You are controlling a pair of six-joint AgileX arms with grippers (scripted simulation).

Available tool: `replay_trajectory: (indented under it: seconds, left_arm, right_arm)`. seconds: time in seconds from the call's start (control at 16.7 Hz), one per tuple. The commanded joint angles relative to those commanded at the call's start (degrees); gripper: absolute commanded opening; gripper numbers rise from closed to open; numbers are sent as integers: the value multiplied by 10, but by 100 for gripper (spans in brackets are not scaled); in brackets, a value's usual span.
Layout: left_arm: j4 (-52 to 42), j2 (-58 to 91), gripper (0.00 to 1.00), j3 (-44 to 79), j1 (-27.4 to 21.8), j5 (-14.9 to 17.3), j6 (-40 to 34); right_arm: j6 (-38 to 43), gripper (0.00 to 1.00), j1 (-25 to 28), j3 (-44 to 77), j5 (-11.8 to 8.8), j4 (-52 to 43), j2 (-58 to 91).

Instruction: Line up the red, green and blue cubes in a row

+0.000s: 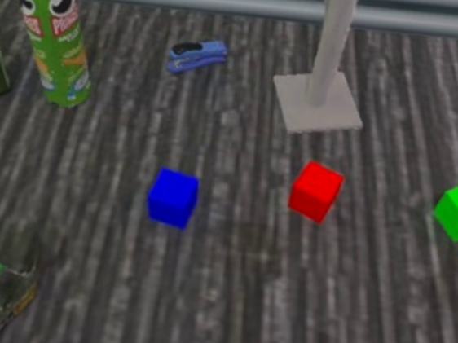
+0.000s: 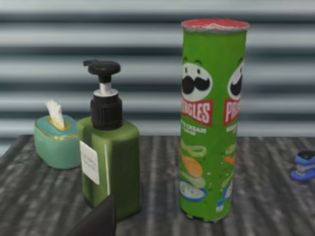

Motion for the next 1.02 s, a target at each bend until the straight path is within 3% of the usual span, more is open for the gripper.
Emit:
replay_trajectory:
  seconds: [0.24,0.48,1.02]
  left_arm:
    - [0,0,100,0,0,0,0]
    - [0,0,100,0,0,0,0]
    - [0,0,100,0,0,0,0]
  right_arm:
    - [-6,100,6,17,-1,-12,17]
    - [-39,100,34,123,-1,-82,125]
    - [-170,100,143,590,2,-370,675]
